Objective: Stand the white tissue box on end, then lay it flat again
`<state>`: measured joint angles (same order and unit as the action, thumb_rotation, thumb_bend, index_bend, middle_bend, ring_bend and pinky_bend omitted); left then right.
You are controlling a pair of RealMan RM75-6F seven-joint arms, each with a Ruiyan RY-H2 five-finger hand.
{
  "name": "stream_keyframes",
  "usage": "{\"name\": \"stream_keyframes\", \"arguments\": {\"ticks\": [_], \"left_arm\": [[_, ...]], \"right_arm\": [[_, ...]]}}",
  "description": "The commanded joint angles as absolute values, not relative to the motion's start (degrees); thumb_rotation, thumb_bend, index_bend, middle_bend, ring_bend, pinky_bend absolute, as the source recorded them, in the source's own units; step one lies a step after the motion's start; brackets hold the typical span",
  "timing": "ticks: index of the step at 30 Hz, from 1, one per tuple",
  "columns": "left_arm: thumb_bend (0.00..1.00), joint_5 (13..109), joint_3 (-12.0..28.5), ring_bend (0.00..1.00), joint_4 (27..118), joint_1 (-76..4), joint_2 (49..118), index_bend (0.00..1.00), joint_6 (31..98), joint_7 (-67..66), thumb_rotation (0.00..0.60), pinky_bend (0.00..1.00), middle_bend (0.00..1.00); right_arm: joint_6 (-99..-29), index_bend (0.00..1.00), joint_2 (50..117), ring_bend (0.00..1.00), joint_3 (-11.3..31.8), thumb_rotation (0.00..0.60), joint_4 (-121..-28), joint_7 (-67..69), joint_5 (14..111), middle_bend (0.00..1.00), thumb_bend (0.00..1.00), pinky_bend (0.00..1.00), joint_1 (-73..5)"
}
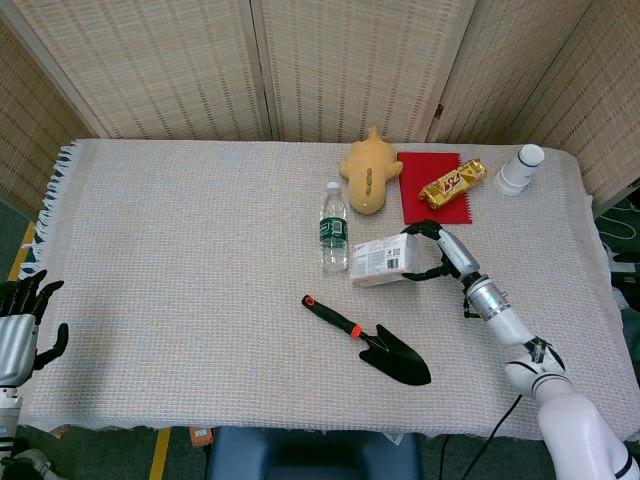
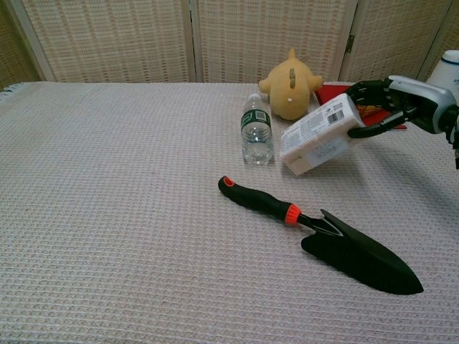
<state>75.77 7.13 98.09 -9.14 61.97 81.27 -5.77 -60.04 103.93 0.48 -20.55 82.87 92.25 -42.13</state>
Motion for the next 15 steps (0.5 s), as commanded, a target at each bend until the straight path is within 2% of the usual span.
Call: {"name": "stream_keyframes", "arguments": {"ticks": [1, 15], "left_arm": [[0.48, 75.6, 7.1, 0.00, 98.0, -9.2, 61.9, 0.16, 81.1, -5.8, 0.600, 0.09, 0.00], [0.48, 75.9, 6.8, 0.00, 98.3, -9.4, 62.2, 0.16, 80.8, -6.5, 0.600, 0.09, 0.00]], "right_arm": [[-60.0, 0.44, 104.6, 0.39, 0.0, 0.600, -19.6, 81.5, 92.4, 0.44, 0.44, 0.00, -42.1], [-57.3, 0.44, 101.9, 0.39, -2.8, 0.600, -20.2, 77.9, 93.7, 0.44, 0.44, 0.00, -41.7]]}}
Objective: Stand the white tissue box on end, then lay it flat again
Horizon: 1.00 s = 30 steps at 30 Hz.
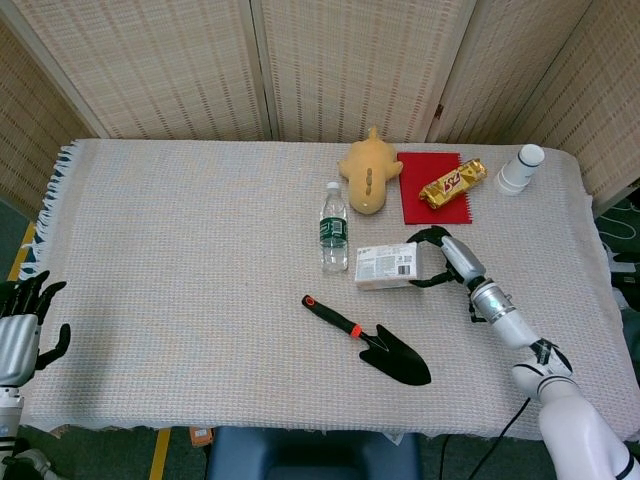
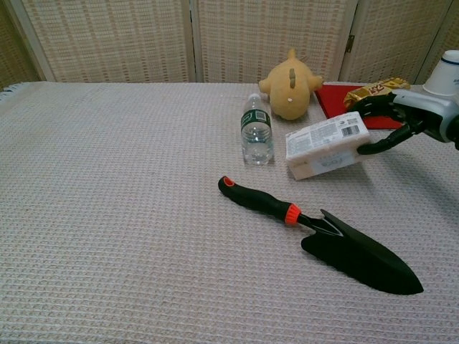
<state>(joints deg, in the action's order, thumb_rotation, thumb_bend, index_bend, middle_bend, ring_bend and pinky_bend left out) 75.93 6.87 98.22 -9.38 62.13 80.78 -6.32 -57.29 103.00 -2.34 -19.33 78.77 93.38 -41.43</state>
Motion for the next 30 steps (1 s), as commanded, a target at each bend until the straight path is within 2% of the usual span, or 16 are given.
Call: {"name": "stream_keyframes", "arguments": {"ticks": [1, 14, 30], "left_arm": [[0.48, 75.9, 6.8, 0.00, 98.3, -9.4, 62.1, 0.16, 80.8, -6.6, 0.600, 0.09, 0.00], [0.48, 75.8, 6.7, 0.00, 98.8, -9.4, 61.9, 0.16, 80.8, -7.0, 0.600, 0.09, 0.00], [0.48, 75.8, 6.5, 0.00, 98.8, -9.6, 62.1, 0.16, 80.3, -7.3, 0.600, 0.09, 0.00]], "right_arm": [[-56.8, 0.44, 101.4, 0.39, -3.1, 0.600, -20.6, 76.9, 93.9, 0.44, 0.44, 0.00, -41.8], [-49.0, 0.42, 98.0, 0.39, -5.5, 0.600, -26.5, 68.0, 94.2, 0.44, 0.44, 0.00, -42.8], [-48.8, 0.40, 97.6, 0.37, -4.6, 0.600, -27.9, 62.0, 92.6, 0.44, 0.44, 0.00, -42.5]]}}
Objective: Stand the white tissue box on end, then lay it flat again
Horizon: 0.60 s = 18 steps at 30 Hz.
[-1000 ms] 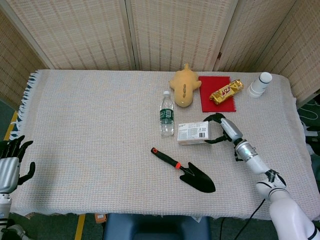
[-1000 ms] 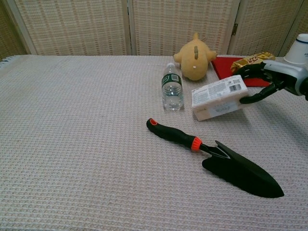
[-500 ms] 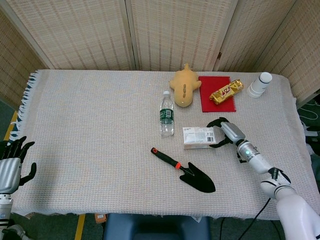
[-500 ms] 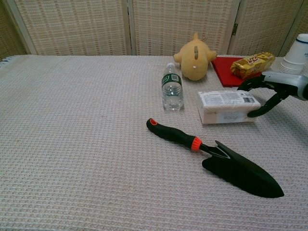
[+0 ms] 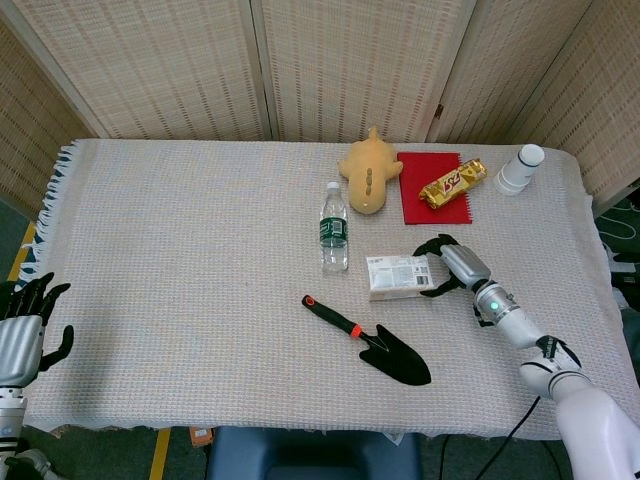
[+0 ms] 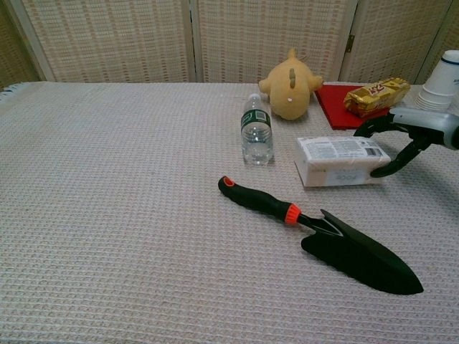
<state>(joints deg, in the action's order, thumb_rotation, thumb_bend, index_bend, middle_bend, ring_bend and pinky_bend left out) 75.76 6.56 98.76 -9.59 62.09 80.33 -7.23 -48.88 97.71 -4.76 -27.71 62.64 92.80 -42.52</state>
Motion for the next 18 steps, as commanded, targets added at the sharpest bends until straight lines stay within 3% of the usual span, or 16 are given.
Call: {"name": "stream_keyframes", "arguments": {"ticks": [1, 4, 11, 18], "left_arm": [[0.48, 75.7, 6.5, 0.00, 98.7, -9.6, 62.1, 0.16, 80.3, -7.3, 0.600, 0.09, 0.00], [0.48, 75.7, 6.6, 0.00, 98.7, -9.6, 62.2, 0.16, 80.3, -7.4, 0.600, 0.09, 0.00], [0.48, 75.7, 6.5, 0.00, 98.7, -9.7, 62.2, 0.16, 80.3, -7.5, 0.600, 0.09, 0.00], [0.48, 75.8, 6.5, 0.00, 98.8, -9.6, 62.2, 0.16, 80.4, -7.5, 0.600, 0.09, 0.00]], "right_arm": [[-48.5, 0.39, 97.6, 0.37, -4.5, 0.600, -28.0, 61.4, 92.4, 0.44, 0.44, 0.00, -42.5], [-47.9, 0.34, 97.5, 0.34, -4.3, 0.600, -28.4, 59.9, 92.1, 0.44, 0.43, 0.00, -42.6], [-47.2, 0.25, 97.0, 0.30, -3.2, 0.600, -30.0, 57.0, 90.7, 0.41, 0.19, 0.00, -42.6], [-46.9, 0.21, 96.0, 0.28, -3.0, 0.600, -32.2, 56.1, 90.5, 0.39, 0.08, 0.00, -42.7]]}}
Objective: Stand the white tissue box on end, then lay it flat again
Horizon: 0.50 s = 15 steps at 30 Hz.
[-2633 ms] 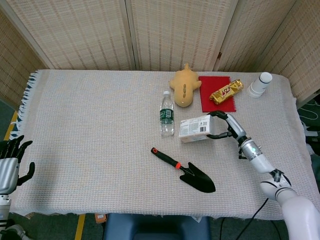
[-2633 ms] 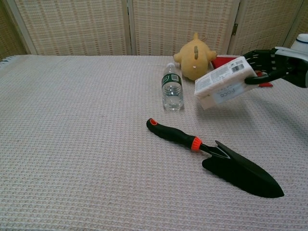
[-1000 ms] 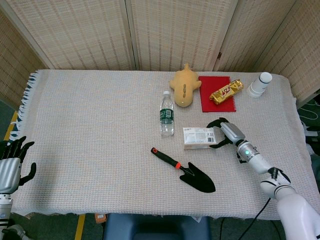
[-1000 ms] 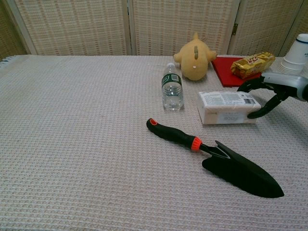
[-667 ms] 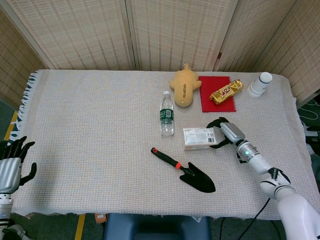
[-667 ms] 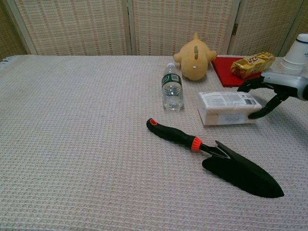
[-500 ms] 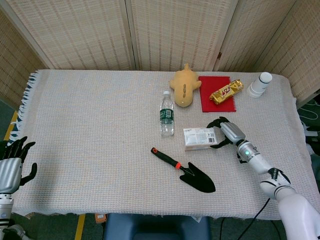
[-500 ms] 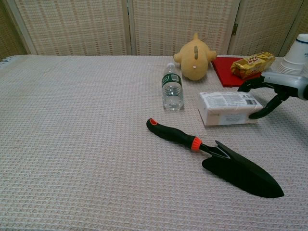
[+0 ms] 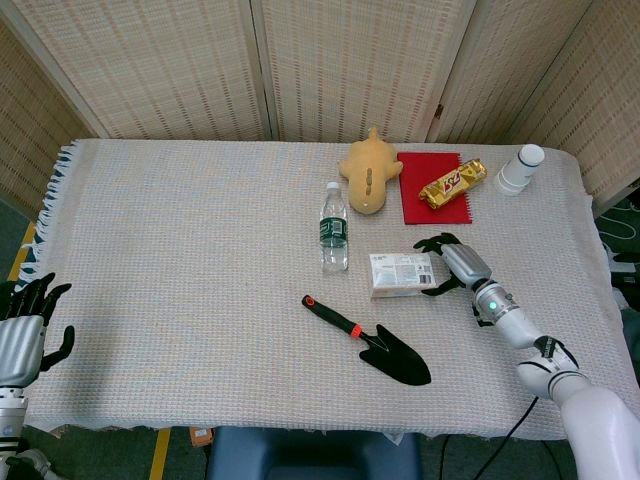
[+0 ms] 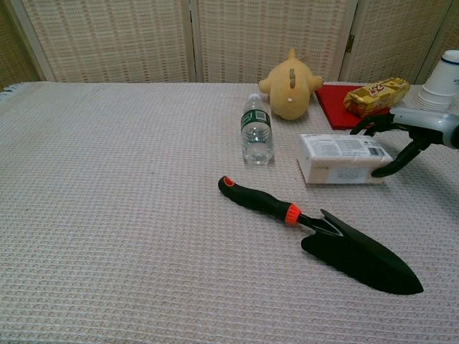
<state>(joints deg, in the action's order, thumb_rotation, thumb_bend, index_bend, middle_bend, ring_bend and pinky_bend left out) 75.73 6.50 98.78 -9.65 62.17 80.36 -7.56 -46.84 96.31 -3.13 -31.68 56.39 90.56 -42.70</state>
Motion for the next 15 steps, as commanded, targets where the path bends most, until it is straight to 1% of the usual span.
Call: {"name": "stream_keyframes", "arguments": {"ticks": [1, 10, 13, 15], "left_arm": [[0.48, 75.8, 6.5, 0.00, 98.8, -9.6, 62.2, 0.16, 80.4, -7.6, 0.600, 0.09, 0.00], [0.48, 75.8, 6.4, 0.00, 98.9, -9.7, 62.2, 0.16, 80.4, -7.8, 0.600, 0.09, 0.00], [0.48, 75.7, 6.4, 0.00, 98.9, -9.6, 62.1, 0.16, 80.4, -7.8, 0.600, 0.09, 0.00], [0.48, 75.7, 6.4, 0.00, 99.0, -9.7, 62.1, 0.16, 80.3, -7.8, 0.600, 0.09, 0.00]], "right_arm": [[-47.0, 0.21, 95.8, 0.27, -2.9, 0.600, -32.6, 55.9, 90.4, 0.39, 0.07, 0.00, -42.8], [-46.0, 0.18, 93.6, 0.25, -1.6, 0.600, -36.9, 50.6, 88.7, 0.36, 0.03, 0.00, -42.9], [-45.2, 0.15, 93.0, 0.22, -1.1, 0.600, -38.4, 48.3, 88.0, 0.33, 0.01, 0.00, -42.9], [-44.4, 0.12, 92.4, 0.19, -0.9, 0.600, -39.6, 46.6, 87.5, 0.30, 0.00, 0.00, -43.0]]}}
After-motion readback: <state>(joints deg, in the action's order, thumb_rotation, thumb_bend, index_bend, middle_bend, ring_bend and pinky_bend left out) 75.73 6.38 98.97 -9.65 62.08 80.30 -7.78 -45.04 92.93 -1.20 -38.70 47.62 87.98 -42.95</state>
